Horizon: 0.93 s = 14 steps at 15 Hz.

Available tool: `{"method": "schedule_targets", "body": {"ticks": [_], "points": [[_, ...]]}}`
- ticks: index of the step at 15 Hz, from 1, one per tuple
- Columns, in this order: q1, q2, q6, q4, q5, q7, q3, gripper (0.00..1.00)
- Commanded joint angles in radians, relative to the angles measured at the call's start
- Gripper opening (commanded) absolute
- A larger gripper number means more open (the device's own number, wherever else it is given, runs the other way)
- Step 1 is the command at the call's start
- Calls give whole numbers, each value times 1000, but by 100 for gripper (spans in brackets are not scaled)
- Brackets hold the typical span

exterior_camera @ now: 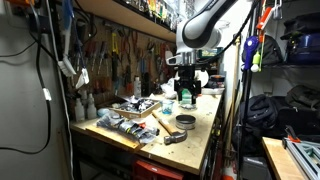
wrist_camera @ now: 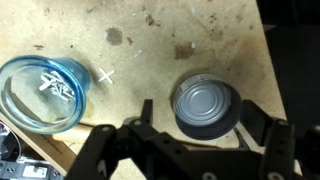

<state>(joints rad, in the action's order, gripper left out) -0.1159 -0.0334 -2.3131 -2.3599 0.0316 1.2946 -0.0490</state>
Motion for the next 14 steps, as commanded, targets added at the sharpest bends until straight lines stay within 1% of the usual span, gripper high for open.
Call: {"method": "schedule_targets", "body": {"ticks": [1, 6, 8, 9, 10, 11, 12, 14], "points": [[-14, -118, 124, -20, -38, -159, -47, 100], [-47, -192, 205, 13, -111, -403, -95, 100], [-61, -185, 190, 19, -122, -489, -117, 100], [-56, -193, 145, -3, -113, -466, -133, 100], [-56, -200, 70, -33, -99, -476, -144, 100], [-41, -182, 150, 18, -99, -443, -142, 100], [-43, -182, 118, 9, -99, -451, -151, 100], [-44, -182, 95, -4, -99, -456, -156, 100]]}}
